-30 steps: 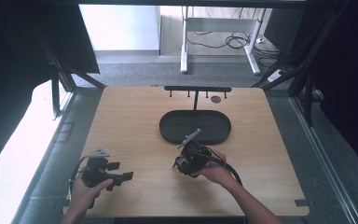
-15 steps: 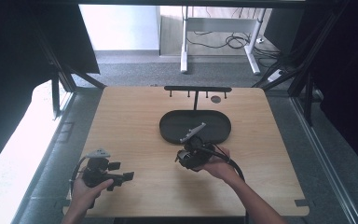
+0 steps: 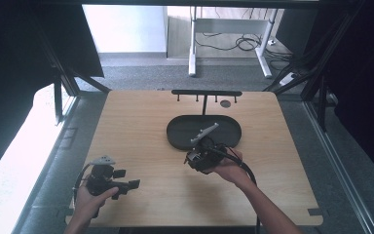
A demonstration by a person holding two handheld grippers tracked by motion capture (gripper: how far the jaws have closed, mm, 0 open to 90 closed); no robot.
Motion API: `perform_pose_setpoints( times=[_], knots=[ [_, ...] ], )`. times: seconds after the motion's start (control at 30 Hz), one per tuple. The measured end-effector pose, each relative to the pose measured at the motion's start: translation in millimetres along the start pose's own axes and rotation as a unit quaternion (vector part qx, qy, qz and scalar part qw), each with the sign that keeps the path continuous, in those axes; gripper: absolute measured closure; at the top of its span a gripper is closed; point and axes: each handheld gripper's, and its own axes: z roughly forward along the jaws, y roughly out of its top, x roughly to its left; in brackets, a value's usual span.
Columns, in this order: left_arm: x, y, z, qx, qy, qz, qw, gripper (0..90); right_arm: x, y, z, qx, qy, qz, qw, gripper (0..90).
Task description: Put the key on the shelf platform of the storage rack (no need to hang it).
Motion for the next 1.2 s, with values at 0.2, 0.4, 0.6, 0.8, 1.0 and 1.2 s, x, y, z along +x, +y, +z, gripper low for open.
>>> perform_pose_setpoints(
  times=[0.2,0.4,0.6,0.8,1.0,1.2],
  knots=[
    [0.1,0.0,-0.4,0.0,0.0,0.0,1.0,19.9,-5.1,3.5,-3.7,-0.006,-0.007,0.008,0.9999,49.6],
    [0.4,0.1,-0.8,-0.001,0.0,0.0,1.0,20.0,-8.9,6.0,-7.2,-0.012,-0.009,0.01,0.9998,49.6],
    [0.6,0.2,-0.8,-0.001,0.0,0.001,1.0,20.0,-13.7,9.2,-11.3,-0.018,-0.014,0.015,0.9996,49.6],
    [0.8,0.3,-1.1,-0.001,0.0,0.002,1.0,19.9,-18.5,12.6,-14.0,-0.024,-0.02,0.02,0.9993,49.6],
    [1.0,0.2,-1.3,-0.002,0.001,0.001,1.0,19.9,-23.9,16.2,-15.3,-0.027,-0.023,0.026,0.999,49.6],
    [0.9,0.2,-1.8,-0.002,0.0,-0.001,1.0,19.9,-30.3,20.7,-17.5,-0.033,-0.027,0.032,0.9986,49.6]
  ],
)
